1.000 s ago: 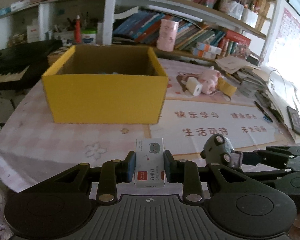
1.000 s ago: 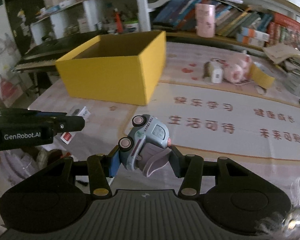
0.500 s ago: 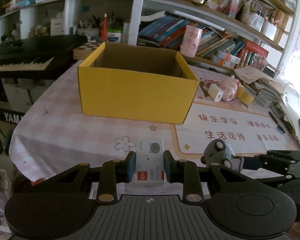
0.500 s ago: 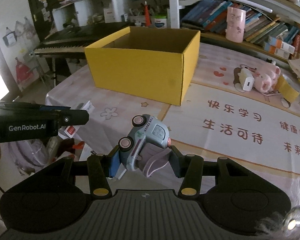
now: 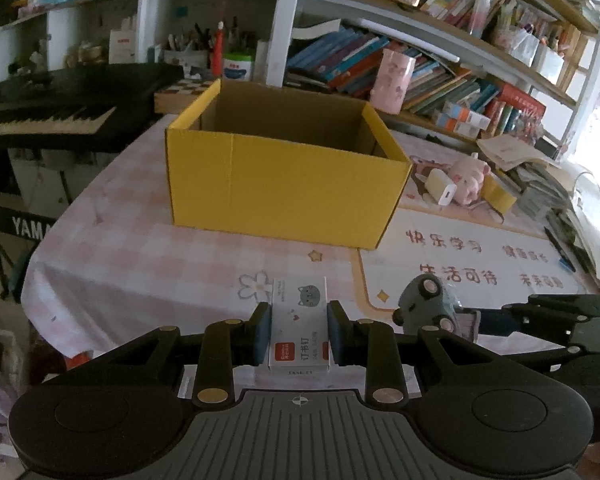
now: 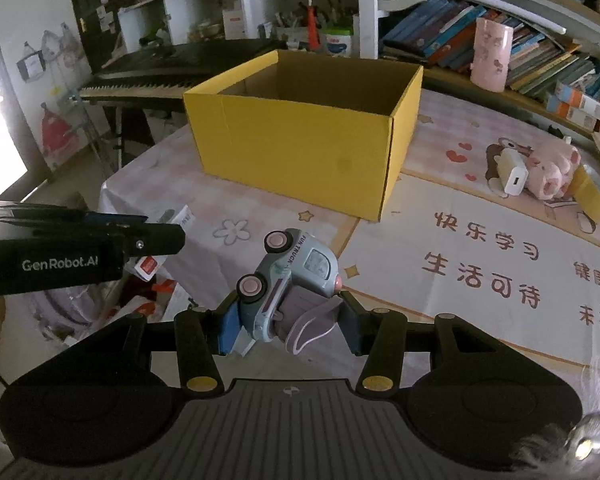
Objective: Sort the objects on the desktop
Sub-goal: 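Lower the toy car and small white box into the yellow box with both grippers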
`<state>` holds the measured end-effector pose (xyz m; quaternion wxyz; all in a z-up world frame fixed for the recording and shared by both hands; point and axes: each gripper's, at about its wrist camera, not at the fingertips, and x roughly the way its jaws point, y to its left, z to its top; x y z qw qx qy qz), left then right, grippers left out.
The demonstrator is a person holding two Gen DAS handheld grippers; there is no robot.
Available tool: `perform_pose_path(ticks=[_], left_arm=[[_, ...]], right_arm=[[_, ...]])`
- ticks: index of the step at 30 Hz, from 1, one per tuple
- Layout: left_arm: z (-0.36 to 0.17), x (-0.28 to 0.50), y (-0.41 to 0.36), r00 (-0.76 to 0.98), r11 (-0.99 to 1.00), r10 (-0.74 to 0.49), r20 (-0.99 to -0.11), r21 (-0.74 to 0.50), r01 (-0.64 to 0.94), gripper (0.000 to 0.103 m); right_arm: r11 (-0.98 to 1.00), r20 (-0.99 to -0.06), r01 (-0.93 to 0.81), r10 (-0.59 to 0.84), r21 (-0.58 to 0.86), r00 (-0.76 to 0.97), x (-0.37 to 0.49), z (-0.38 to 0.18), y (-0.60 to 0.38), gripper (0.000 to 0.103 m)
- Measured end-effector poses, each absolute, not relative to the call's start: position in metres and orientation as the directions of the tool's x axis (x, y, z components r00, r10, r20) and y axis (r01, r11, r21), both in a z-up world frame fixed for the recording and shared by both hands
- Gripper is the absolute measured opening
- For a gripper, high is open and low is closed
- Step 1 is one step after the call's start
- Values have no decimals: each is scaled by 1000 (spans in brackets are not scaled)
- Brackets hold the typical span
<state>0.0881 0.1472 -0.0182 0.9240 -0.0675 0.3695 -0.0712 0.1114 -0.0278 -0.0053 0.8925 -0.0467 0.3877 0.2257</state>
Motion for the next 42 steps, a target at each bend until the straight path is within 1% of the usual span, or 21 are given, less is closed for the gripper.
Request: perform_pose_path(ticks=[5, 9, 16, 22, 26, 29, 34, 42], left_arm=[[-20, 98, 148, 712, 982, -170, -681, -178, 64, 28], [-15, 107, 149, 723, 986, -152, -674, -159, 59, 28], [14, 132, 148, 795, 991, -113, -596, -129, 44, 28], [36, 166, 150, 843, 992, -89, -530, -126, 25, 28], [39, 195, 150, 854, 993, -71, -515, -116, 12, 28], [34, 223, 149, 854, 997, -41, -519, -74, 2, 28], [19, 269, 153, 824, 999, -18, -566, -53, -14, 28], [-5, 313, 150, 758, 1000, -7, -652, -2, 7, 28]], right_arm=[[886, -721, -454, 373, 92, 584, 120, -7, -27, 47], [887, -702, -450, 386, 104, 598, 133, -2, -29, 47], [872, -630, -466, 449, 151, 634, 168, 26, -29, 47], [843, -565, -515, 504, 157, 653, 203, 53, -27, 47], [832, -529, -537, 520, 136, 671, 233, 64, -27, 47], [830, -516, -548, 517, 107, 683, 261, 68, -24, 47], [825, -559, -564, 486, 40, 672, 306, 54, -15, 47], [775, -684, -631, 436, -46, 585, 353, 14, 2, 47]])
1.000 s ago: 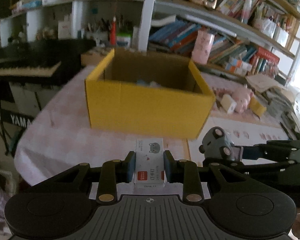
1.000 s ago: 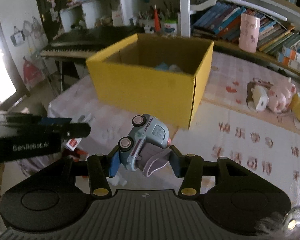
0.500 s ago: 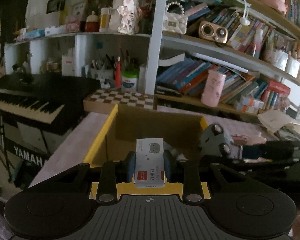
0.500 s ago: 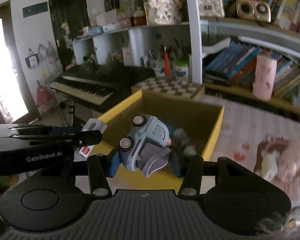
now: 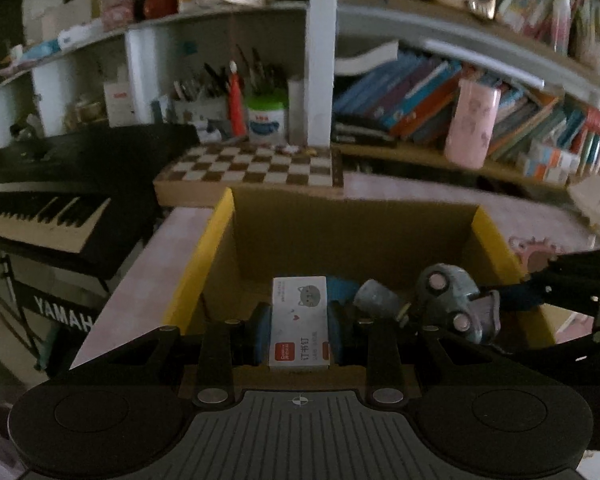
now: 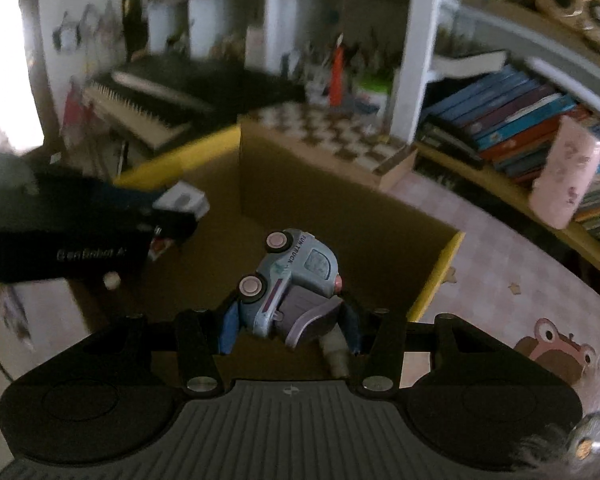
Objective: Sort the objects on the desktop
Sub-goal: 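Lower the toy car and small white box into the yellow box with both grippers, then open both grippers and withdraw them from the yellow box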
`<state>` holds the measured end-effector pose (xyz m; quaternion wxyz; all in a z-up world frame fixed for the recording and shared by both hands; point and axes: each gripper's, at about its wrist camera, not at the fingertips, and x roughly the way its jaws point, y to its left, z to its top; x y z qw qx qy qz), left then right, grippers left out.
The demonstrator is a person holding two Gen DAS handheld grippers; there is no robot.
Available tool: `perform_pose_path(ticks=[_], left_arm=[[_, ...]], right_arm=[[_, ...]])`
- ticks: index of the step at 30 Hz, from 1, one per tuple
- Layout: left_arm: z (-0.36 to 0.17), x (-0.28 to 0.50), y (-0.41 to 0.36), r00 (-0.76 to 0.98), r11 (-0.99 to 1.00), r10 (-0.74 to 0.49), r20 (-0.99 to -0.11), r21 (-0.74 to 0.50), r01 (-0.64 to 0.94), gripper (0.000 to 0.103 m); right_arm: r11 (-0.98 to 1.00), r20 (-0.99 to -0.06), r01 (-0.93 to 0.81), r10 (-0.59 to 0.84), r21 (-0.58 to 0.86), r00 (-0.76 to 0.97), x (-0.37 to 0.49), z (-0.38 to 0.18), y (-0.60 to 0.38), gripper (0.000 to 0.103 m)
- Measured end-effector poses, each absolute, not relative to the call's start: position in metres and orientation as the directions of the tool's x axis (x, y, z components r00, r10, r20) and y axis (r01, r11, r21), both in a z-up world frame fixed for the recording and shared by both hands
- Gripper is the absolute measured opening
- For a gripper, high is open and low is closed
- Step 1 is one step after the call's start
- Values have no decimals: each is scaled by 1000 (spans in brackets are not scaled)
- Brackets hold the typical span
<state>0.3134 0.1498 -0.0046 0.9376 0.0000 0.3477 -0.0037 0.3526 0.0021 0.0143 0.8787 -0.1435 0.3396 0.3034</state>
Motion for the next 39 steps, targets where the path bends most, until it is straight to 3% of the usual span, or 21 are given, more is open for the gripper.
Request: perform_pose_path(ticks=[8, 11, 22, 25, 27, 28, 39], left_arm=[[-22, 332, 137, 708, 999, 3, -706, 38, 33, 28], [-29, 334, 132, 690, 998, 0, -724, 45, 47, 28], [-37, 334, 129, 657, 997, -21, -753, 30, 66, 29], [-33, 331, 128, 673, 998, -15, -740, 35, 61, 44], [-30, 327, 128, 691, 997, 35, -722, 77, 30, 66], [-28, 325, 128, 701, 995, 55, -711, 98, 21, 69], [18, 279, 133, 827, 997, -22, -562, 47, 58, 78]], right_arm=[[699, -753, -696, 370, -161, 545, 368, -4, 20, 46], [684, -758, -698, 337, -210, 559, 371, -6, 21, 36], [679, -752, -702, 343, -215, 563, 373, -7, 18, 33], [682, -752, -702, 348, -207, 560, 373, -6, 18, 35], [689, -748, -695, 347, -206, 565, 371, -5, 17, 32], [694, -744, -691, 350, -201, 569, 370, -4, 16, 33], [794, -623, -591, 393, -141, 677, 335, 22, -6, 37]])
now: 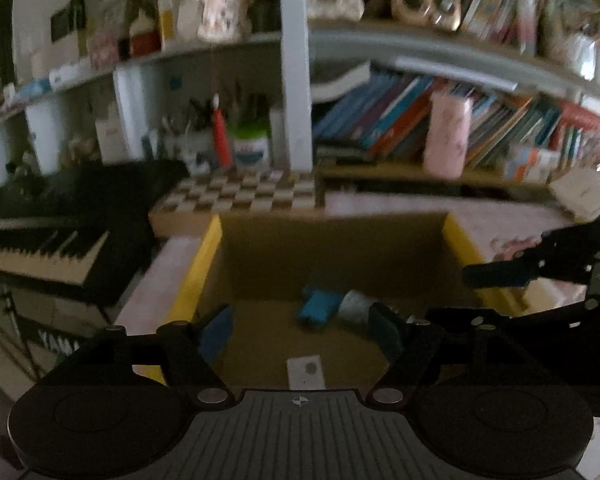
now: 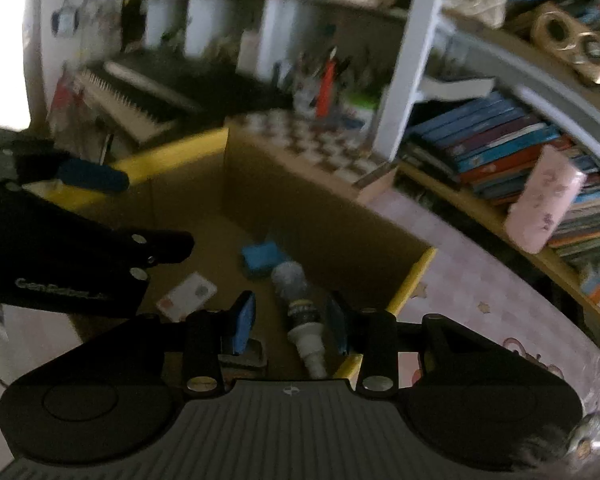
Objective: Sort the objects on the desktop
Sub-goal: 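Open both grippers and withdraw them from the yellow box, then move both tools back toward the pink pig and tape rolls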
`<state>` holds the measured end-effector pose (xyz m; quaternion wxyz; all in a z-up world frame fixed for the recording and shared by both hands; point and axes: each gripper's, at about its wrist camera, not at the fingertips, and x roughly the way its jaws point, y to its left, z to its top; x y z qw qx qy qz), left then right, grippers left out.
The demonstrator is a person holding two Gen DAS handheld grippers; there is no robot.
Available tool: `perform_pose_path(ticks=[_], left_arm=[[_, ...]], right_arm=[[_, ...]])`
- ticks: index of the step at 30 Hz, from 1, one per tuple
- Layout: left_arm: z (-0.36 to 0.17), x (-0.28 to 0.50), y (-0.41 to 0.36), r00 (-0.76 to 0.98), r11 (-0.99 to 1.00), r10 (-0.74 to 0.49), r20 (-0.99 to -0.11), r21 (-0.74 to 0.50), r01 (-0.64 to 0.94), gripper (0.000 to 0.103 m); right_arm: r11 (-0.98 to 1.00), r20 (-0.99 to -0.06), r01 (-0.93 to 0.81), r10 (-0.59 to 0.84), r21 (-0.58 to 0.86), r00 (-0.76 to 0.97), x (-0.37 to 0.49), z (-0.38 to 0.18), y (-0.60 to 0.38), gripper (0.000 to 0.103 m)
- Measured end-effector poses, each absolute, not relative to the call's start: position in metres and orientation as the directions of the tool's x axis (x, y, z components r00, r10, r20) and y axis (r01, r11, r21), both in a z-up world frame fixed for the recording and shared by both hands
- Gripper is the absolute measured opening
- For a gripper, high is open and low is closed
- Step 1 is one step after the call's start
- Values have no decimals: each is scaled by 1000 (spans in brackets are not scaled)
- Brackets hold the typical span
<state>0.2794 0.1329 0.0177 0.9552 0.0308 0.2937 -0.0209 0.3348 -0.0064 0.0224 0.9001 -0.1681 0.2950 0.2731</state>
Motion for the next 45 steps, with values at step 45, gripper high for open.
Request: perform_pose_path(ticks=[45], left_arm=[[-1, 96, 104, 800, 984, -153, -580, -16, 176, 86]], right_arm=[[982, -617, -189, 138, -18, 775, 100, 4, -79, 47]])
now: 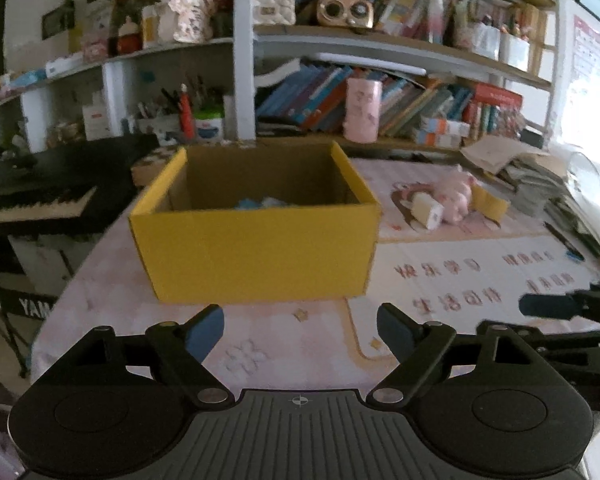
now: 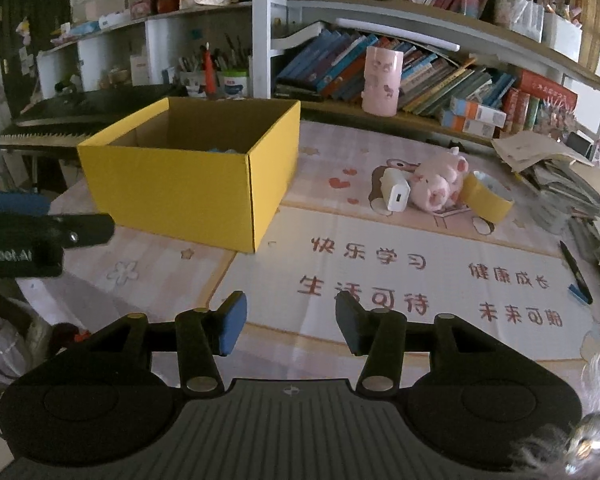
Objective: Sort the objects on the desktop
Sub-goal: 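Move both tools back toward the pink pig and tape rolls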
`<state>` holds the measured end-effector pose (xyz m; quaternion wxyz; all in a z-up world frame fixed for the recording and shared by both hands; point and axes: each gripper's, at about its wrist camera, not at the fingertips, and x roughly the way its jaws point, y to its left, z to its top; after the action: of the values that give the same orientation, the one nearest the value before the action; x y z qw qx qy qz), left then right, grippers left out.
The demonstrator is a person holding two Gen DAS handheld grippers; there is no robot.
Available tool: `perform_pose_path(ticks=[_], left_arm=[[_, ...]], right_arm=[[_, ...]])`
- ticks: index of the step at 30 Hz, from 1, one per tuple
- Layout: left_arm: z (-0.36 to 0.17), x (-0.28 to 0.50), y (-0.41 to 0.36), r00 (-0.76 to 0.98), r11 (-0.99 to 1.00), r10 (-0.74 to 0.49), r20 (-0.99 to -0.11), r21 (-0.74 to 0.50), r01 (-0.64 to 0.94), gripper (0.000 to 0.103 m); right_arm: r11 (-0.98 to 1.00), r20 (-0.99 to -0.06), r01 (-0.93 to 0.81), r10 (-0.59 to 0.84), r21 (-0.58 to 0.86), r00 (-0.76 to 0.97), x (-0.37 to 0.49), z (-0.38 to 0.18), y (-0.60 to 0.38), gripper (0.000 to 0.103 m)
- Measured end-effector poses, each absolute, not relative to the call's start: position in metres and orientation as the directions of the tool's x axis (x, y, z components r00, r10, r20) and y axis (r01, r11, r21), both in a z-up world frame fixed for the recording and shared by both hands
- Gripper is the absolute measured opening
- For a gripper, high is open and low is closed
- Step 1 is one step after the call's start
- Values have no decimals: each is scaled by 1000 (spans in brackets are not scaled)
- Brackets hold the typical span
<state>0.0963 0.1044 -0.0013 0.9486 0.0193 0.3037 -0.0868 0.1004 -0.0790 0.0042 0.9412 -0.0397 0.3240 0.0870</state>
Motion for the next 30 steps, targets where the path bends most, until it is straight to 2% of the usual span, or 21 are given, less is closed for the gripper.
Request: perform_pose_path(ticks=[11, 30], left_arm=[[-11, 81, 81, 771, 964, -227, -596, -24, 265, 87], [-17, 102, 29, 703, 894, -363, -611, -17, 448, 87]], right_arm=[[989, -611, -138, 75, -56, 788, 73, 1, -82, 55], [998, -636, 29, -57, -55, 770, 75, -5, -121, 58]])
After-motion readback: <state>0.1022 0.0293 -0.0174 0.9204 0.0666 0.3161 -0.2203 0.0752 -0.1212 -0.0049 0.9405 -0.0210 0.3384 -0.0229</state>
